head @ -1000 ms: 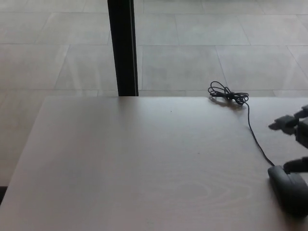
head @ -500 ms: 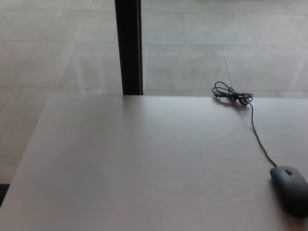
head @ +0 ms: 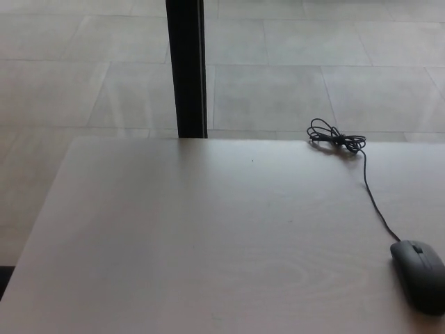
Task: The robot uses its right fingers to click on the left button of the black mouse placed on the table.
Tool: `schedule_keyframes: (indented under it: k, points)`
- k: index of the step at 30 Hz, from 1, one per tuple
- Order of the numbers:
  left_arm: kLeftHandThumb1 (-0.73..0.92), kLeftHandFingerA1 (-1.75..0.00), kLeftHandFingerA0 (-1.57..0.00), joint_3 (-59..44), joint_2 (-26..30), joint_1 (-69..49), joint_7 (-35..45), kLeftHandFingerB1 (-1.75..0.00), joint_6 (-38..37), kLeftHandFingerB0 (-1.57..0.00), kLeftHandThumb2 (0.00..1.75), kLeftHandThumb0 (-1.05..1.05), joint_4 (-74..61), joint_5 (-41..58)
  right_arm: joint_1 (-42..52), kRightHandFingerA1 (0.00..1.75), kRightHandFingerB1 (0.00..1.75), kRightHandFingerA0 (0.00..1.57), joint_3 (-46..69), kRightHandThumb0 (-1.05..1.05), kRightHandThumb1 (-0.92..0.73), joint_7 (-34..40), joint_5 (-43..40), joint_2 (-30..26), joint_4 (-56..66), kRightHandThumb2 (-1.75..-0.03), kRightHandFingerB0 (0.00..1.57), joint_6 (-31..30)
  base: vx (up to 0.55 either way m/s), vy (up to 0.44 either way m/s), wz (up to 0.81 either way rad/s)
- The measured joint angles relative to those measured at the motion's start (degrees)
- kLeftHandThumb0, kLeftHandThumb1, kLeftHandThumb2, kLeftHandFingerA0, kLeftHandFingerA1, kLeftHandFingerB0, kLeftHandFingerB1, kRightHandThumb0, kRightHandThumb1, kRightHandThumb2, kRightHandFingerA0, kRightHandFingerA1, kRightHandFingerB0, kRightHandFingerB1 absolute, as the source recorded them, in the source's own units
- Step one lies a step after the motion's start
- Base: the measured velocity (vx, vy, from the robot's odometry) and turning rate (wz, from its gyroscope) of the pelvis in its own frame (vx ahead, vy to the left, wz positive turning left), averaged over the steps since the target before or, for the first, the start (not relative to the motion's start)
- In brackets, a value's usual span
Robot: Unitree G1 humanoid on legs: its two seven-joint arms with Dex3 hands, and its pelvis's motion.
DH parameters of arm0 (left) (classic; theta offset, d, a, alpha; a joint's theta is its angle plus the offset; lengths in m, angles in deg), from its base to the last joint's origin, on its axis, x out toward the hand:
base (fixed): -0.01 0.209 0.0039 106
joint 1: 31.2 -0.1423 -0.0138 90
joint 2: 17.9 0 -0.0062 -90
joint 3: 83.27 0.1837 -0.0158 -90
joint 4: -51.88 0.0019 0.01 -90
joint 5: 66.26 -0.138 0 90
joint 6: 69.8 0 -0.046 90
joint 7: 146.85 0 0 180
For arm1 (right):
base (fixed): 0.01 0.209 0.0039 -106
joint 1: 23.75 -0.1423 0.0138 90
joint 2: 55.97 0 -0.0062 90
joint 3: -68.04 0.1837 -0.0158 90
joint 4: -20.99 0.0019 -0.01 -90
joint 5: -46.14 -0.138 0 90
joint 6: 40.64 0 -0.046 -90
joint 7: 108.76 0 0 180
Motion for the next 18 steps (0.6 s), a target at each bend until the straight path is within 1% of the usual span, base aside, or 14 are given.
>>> schedule_keyframes:
  k: [1, 2, 3, 8, 9, 10, 11, 12, 13, 14, 15, 16, 17, 18]
  points:
    - [0.92, -0.58, -0.70, 0.03, 0.00, 0.01, -0.01, -0.48, 0.00, -0.54, 0.78, -0.91, 0.00, -0.01, 0.29, 0.52, 0.39, 0.57, 1.19, -0.69, -0.83, -0.02, -0.71, 0.35, -1.43, -0.65, 0.47, 0.08, 0.00, 0.000, 0.00]
    - [0.92, -0.58, -0.70, 0.08, 0.00, 0.02, -0.01, -0.48, 0.00, -0.54, 0.78, -0.90, 0.00, -0.01, 0.48, 0.78, 0.53, 0.69, 2.29, -0.67, -0.65, -0.04, -1.38, 0.68, -2.76, -0.97, 0.42, 0.15, 0.00, 0.000, 0.00]
    - [0.92, -0.57, -0.67, 0.10, 0.00, 0.01, -0.01, -0.48, 0.00, -0.56, 0.76, -0.90, 0.00, -0.01, 0.66, 1.24, 0.44, 0.91, 3.43, -0.65, -0.81, -0.07, -2.06, 1.05, -4.00, -0.65, 0.46, 0.18, 0.00, 0.000, 0.00]
    - [0.92, -0.58, -0.71, 0.15, -0.03, 0.10, 0.00, -0.48, 0.00, -0.53, 0.77, -0.91, 0.00, -0.01, 1.83, 1.40, 0.56, 0.82, 9.10, -0.57, -0.80, -0.21, -5.61, 4.35, -7.53, -0.63, 0.63, 0.05, 0.00, 0.000, 0.00]
    - [0.92, -0.59, -0.74, 0.15, -0.04, 0.10, 0.00, -0.49, 0.00, -0.58, 0.73, -0.92, 0.00, 0.00, 2.01, 0.94, 0.44, 0.89, 10.05, -0.57, -0.80, -0.25, -6.26, 4.98, -8.09, -0.64, 0.54, 0.00, 0.00, 0.000, 0.00]
    - [0.92, -0.59, -0.74, 0.15, -0.05, 0.11, -0.01, -0.49, 0.00, -0.58, 0.73, -0.92, -0.01, -0.01, 2.11, 0.94, 0.44, 0.89, 11.29, -0.57, -0.80, -0.30, -7.03, 5.80, -9.00, -0.64, 0.54, -0.02, 0.00, 0.000, 0.00]
    - [0.92, -0.58, -0.73, 0.14, -0.07, 0.10, -0.01, -0.49, 0.00, -0.57, 0.74, -0.92, 0.00, -0.01, 2.18, 1.00, 0.55, 0.93, 12.24, -0.60, -0.63, -0.37, -7.67, 6.50, -9.78, -0.95, 0.45, -0.06, 0.00, 0.000, 0.00]
    - [0.92, -0.58, -0.73, 0.14, -0.08, 0.12, -0.01, -0.49, 0.00, -0.57, 0.74, -0.92, 0.00, 0.00, 2.28, 1.00, 0.55, 0.93, 13.34, -0.60, -0.63, -0.44, -8.36, 7.31, -10.64, -0.95, 0.45, -0.13, 0.00, 0.000, 0.00]
    - [0.92, -0.57, -0.72, 0.14, -0.08, 0.11, -0.01, -0.49, 0.00, -0.57, 0.75, -0.90, 0.00, 0.00, 2.34, 0.77, 0.56, 0.88, 13.95, -0.62, -0.67, -0.48, -8.79, 7.80, -11.14, -1.02, 0.43, -0.19, 0.00, 0.000, 0.00]
    - [0.92, -0.57, -0.71, 0.14, -0.09, 0.10, -0.01, -0.49, 0.00, -0.57, 0.75, -0.90, 0.00, 0.00, 2.41, 0.59, 0.41, 0.85, 15.13, -0.60, -0.80, -0.56, -9.58, 8.75, -12.09, -0.64, 0.49, -0.35, 0.00, 0.000, 0.00]
    - [0.92, -0.58, -0.70, 0.14, -0.09, 0.10, -0.01, -0.49, 0.00, -0.53, 0.77, -0.91, 0.00, 0.00, 2.44, 0.55, 0.42, 0.81, 15.49, -0.62, -0.74, -0.58, -9.85, 9.03, -12.36, -0.70, 0.43, -0.39, 0.00, 0.000, 0.00]
    - [0.92, -0.56, -0.68, 0.14, -0.10, 0.10, -0.01, -0.49, 0.00, -0.57, 0.75, -0.90, 0.01, 0.00, 2.44, 0.78, 0.56, 0.80, 17.05, -0.60, -0.68, -0.61, -10.89, 10.09, -13.62, -1.03, 0.43, -0.53, 0.00, 0.000, 0.00]
    - [0.92, -0.56, -0.68, 0.15, -0.10, 0.09, -0.01, -0.49, 0.00, -0.57, 0.75, -0.90, 0.01, 0.00, 2.44, 0.78, 0.56, 0.80, 17.88, -0.60, -0.68, -0.63, -11.50, 10.68, -14.29, -1.03, 0.43, -0.62, 0.00, 0.000, 0.00]
    - [0.92, -0.56, -0.70, 0.15, -0.10, 0.09, -0.01, -0.50, 0.00, -0.58, 0.75, -0.90, 0.01, 0.00, 2.42, 0.52, 0.40, 0.70, 18.99, -0.58, -0.81, -0.65, -12.34, 11.52, -15.35, -0.64, 0.47, -0.79, 0.00, 0.000, 0.00]
